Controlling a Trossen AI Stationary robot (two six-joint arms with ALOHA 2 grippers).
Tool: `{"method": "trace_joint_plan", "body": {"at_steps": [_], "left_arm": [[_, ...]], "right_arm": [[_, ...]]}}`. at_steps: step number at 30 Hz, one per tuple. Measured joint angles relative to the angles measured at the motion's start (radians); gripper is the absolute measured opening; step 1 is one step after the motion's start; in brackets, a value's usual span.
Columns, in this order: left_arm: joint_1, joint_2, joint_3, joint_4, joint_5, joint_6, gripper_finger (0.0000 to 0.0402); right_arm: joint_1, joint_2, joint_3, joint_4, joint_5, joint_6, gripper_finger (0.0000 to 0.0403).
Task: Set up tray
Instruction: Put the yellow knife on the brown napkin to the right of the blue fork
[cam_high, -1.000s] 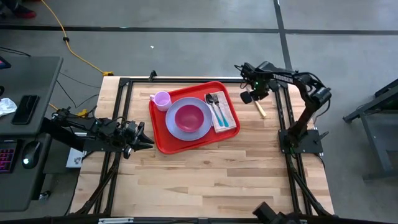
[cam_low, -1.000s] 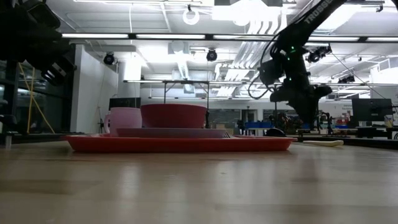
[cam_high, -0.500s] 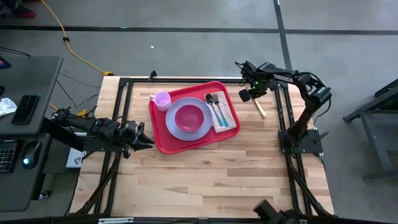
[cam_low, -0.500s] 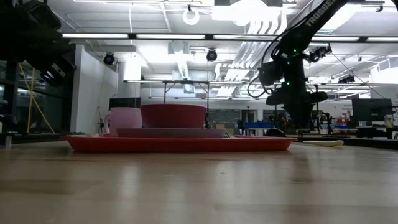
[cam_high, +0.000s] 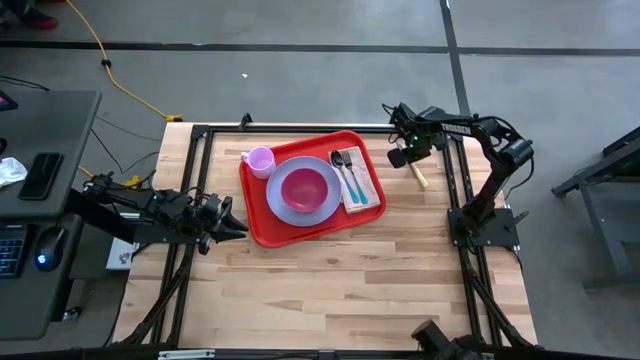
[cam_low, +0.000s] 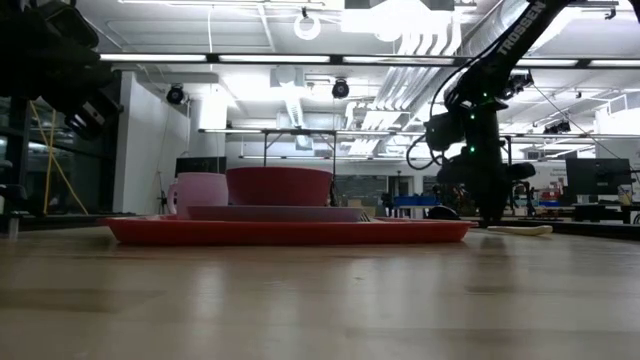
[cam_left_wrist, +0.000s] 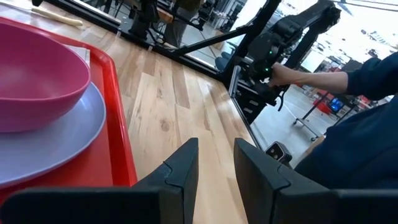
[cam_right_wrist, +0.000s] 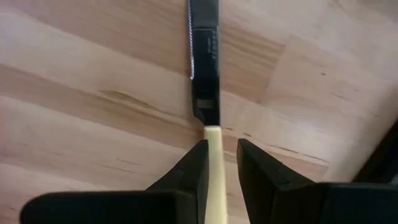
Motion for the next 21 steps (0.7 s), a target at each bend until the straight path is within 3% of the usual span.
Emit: {"method": "trace_joint_plan", "body": {"at_steps": [21], "left_arm": [[0.000, 0.000, -0.001, 0.002, -0.024, -0.011, 0.0134]], "right_arm": [[0.004, 0.102, 0.005, 0.034, 0.001, -0.037, 0.0062]]}}
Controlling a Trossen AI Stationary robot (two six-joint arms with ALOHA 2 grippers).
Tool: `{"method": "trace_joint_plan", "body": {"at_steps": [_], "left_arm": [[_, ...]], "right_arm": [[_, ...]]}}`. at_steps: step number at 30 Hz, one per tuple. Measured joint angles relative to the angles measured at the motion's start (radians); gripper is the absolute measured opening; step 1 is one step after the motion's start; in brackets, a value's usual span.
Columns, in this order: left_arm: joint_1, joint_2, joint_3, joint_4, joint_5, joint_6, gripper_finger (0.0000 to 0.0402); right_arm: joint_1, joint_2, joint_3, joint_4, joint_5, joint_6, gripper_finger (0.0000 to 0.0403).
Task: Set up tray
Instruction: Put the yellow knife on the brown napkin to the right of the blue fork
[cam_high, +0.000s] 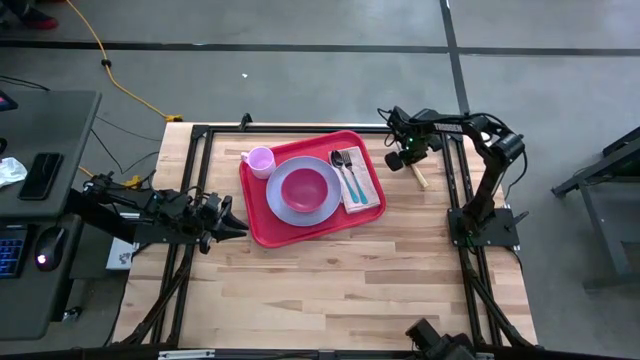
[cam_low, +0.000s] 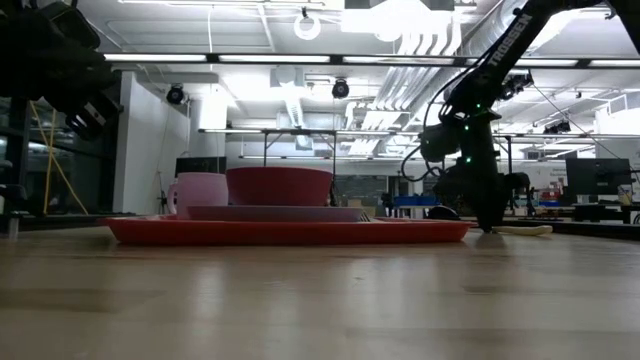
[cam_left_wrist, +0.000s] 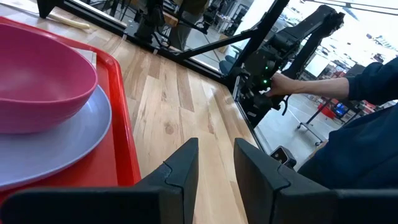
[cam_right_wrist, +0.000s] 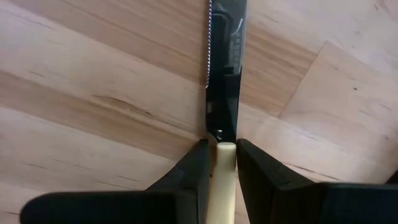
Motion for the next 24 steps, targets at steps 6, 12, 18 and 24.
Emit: {"method": "trace_joint_plan", "body": {"at_steps": [6, 12, 18, 24], "left_arm": [[0.000, 0.000, 0.000, 0.000, -0.001, 0.001, 0.0134], [0.000, 0.000, 0.000, -0.001, -0.001, 0.001, 0.0134], [0.000, 0.000, 0.000, -0.001, -0.001, 0.001, 0.0134], [0.000, 0.000, 0.000, -0.001, -0.001, 0.003, 0.0134]], "right_arm": [[-0.001, 0.002, -0.001, 0.001, 0.003, 0.003, 0.0040], [-0.001, 0.002, -0.002, 0.002, 0.003, 0.006, 0.0008], [-0.001, 0.003, 0.003, -0.017, 0.003, 0.017, 0.0012], [-0.001, 0.013, 0.075, -0.108, -0.006, 0.017, 0.0006]]}}
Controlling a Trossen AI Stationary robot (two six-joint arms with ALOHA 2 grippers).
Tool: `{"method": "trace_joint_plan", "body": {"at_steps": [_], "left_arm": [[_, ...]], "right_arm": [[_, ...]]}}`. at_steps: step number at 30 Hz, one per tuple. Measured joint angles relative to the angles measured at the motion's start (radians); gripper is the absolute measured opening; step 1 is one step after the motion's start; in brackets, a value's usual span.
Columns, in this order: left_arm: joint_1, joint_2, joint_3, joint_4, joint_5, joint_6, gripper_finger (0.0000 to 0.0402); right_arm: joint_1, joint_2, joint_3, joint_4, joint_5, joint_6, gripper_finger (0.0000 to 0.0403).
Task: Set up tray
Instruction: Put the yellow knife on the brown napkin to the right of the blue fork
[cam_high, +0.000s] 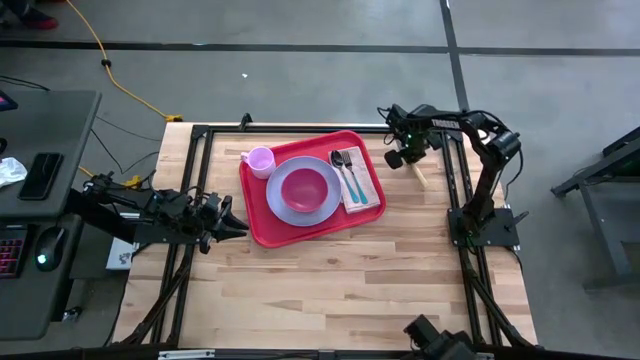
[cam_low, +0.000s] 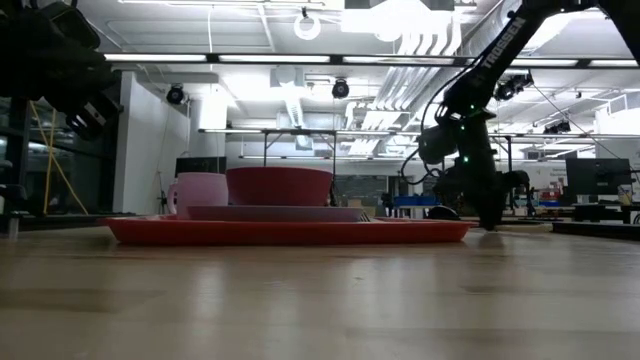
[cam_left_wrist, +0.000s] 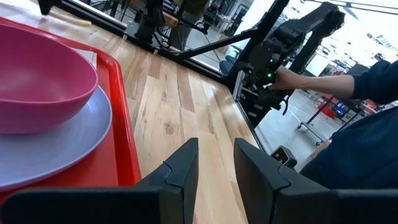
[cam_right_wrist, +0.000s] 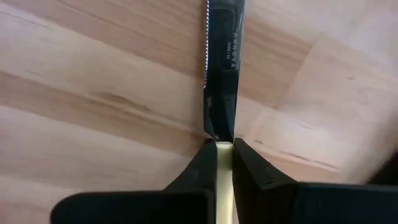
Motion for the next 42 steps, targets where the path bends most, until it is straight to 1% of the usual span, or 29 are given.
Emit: {"method": "trace_joint_plan", "body": {"at_steps": [6, 11, 18, 22, 29, 34, 42], "left_arm": [[0.000, 0.000, 0.000, 0.000, 0.000, 0.001, 0.0134], [0.000, 0.000, 0.000, 0.000, 0.000, 0.000, 0.0134], [0.000, 0.000, 0.000, 0.000, 0.000, 0.000, 0.0134], [0.000, 0.000, 0.000, 0.000, 0.000, 0.002, 0.0134], [0.000, 0.000, 0.000, 0.000, 0.000, 0.028, 0.0134], [0.000, 0.000, 0.000, 0.000, 0.000, 0.028, 0.0134], [0.000, 0.000, 0.000, 0.000, 0.001, 0.030, 0.0134]], "right_arm": [[0.018, -0.004, 0.104, -0.087, 0.001, 0.001, 0.0003], [0.042, -0.004, 0.208, -0.199, -0.004, 0.023, 0.0003], [0.128, -0.006, 0.332, -0.328, -0.061, 0.120, 0.0003], [0.200, -0.007, 0.364, -0.334, -0.095, 0.189, 0.0005], [0.309, -0.007, 0.367, -0.309, -0.129, 0.302, 0.0005], [0.357, -0.008, 0.367, -0.253, -0.164, 0.374, 0.0007], [0.407, -0.008, 0.367, -0.199, -0.178, 0.450, 0.0004]]}}
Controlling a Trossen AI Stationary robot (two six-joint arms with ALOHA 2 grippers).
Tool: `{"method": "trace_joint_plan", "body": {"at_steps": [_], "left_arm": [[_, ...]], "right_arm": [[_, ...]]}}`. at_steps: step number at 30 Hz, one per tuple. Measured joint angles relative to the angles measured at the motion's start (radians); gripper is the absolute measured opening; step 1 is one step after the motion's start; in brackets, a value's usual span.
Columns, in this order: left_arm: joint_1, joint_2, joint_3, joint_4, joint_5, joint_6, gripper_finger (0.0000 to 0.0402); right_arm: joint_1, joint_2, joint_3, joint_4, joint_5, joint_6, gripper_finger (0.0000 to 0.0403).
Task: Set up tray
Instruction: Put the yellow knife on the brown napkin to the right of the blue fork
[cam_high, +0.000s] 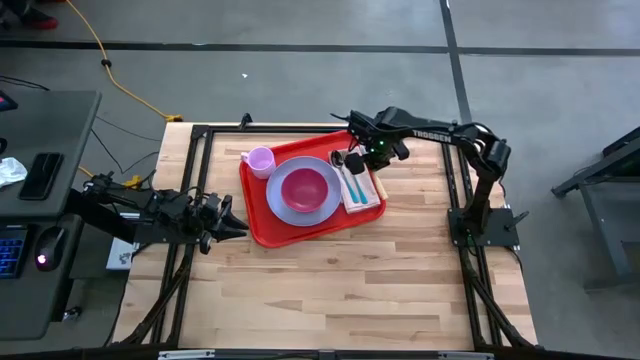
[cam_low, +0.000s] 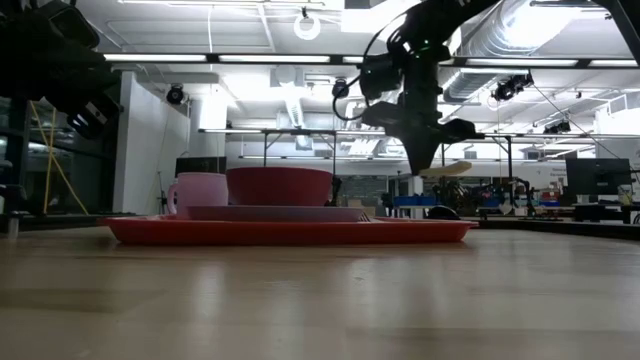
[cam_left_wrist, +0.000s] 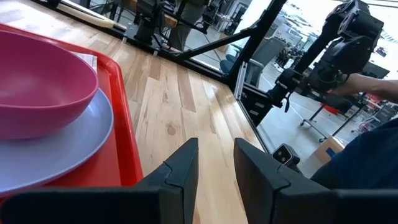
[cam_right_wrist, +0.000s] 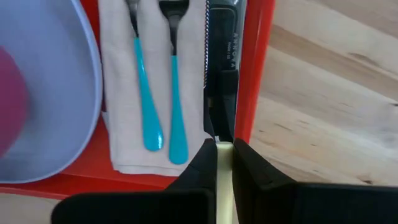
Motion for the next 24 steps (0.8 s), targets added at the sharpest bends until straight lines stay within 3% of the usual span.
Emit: {"method": "trace_joint_plan", "body": {"at_steps": [12, 24], "left_arm": [[0.000, 0.000, 0.000, 0.000, 0.000, 0.000, 0.0134], [0.000, 0.000, 0.000, 0.000, 0.000, -0.001, 0.0134]], "right_arm": [[0.007, 0.009, -0.003, 0.071, -0.003, 0.050, 0.0007], [-0.001, 0.135, -0.004, 0.149, -0.040, 0.028, 0.0011]]}}
